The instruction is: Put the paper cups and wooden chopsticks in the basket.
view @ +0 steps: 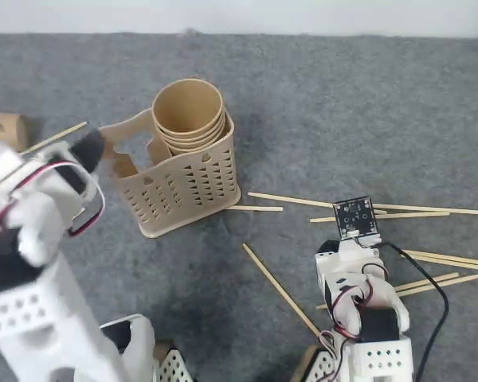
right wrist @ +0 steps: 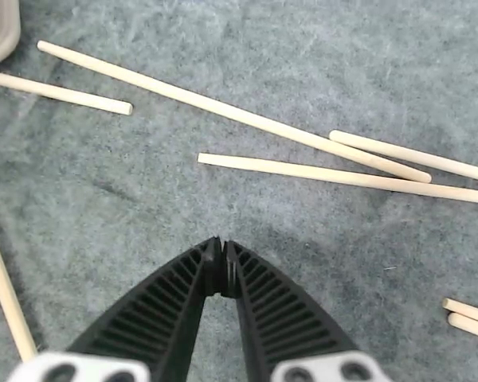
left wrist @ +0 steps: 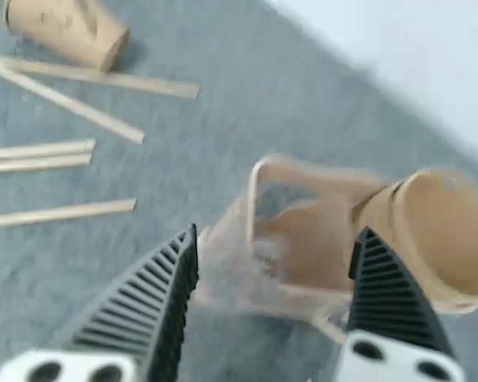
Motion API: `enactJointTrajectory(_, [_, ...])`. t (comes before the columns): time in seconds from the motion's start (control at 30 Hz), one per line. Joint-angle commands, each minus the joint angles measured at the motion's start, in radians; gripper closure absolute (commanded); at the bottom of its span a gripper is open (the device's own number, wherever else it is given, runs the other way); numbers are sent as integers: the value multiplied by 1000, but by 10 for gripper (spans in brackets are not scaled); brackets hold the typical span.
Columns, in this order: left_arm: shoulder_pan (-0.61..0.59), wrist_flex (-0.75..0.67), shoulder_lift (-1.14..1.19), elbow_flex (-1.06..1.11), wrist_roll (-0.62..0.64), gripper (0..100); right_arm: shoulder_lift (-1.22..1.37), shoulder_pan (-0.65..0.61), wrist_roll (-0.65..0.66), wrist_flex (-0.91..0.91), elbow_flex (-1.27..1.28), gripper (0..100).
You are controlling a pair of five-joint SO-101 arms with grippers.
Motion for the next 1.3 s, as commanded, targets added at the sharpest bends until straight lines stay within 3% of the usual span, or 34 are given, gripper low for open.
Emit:
enactJointTrajectory(0.0, [-12, -38, 69, 148, -23, 706, -16, -5, 17, 8, 3, 991])
enactJointTrajectory(0.23, [-12, -181, 233, 248, -25, 736, -16, -5, 17, 8, 3, 991])
enactJointTrajectory(0.47, [51, -216, 267, 252, -126, 997, -16, -7, 17, 8, 3, 991])
enactJointTrajectory(0.67, [176, -252, 262, 239, -146, 988, -16, -7, 17, 8, 3, 991])
enactJointTrajectory(0.9, [288, -430, 262, 231, -146, 988, -16, -7, 17, 8, 3, 991])
enactJointTrajectory(1.1, [319, -514, 262, 147, -135, 988, -16, -7, 17, 8, 3, 991])
enactJointTrajectory(1.27, [319, -601, 262, 108, -28, 988, -16, -7, 17, 8, 3, 991])
